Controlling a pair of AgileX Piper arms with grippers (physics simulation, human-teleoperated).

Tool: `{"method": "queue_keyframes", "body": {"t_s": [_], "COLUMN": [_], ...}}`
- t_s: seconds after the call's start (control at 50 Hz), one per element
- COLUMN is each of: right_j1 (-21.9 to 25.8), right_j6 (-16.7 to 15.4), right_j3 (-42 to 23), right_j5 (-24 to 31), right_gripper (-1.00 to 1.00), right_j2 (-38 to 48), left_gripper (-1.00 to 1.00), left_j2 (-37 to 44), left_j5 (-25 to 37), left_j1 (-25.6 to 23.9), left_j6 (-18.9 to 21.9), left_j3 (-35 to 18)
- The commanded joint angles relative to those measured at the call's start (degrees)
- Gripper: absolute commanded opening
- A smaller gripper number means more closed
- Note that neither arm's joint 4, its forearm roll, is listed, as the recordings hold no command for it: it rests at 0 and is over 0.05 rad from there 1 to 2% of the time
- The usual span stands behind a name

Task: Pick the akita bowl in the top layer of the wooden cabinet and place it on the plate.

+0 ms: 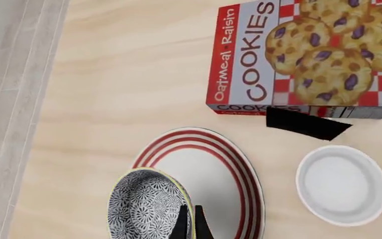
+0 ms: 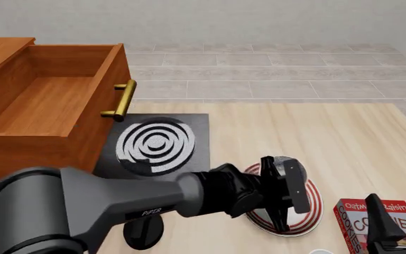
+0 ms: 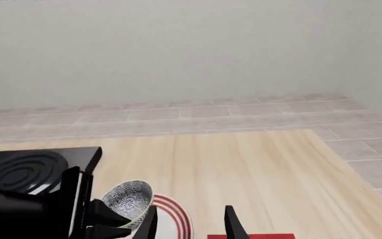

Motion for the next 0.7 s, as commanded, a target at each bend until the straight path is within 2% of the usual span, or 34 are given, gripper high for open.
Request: {"method": "queue_keyframes", "body": {"t_s": [0.02, 0.7], "right_j1": [-0.64, -0.91], "right_j6": [0.41, 0.91], "right_j3": [0.00, -0.05], "right_j5": [0.00, 0.15], "right_gripper": [1.00, 1.00], "right_j2": [-0.06, 0.06], "left_gripper": [-1.00, -1.00], "left_j2": [1.81, 3.47], "left_j5": [1.82, 4.42], "left_j1": [-1.02, -2.15], "left_j6": [-2.15, -6.43], "left_j3": [-2.55, -3.63]}}
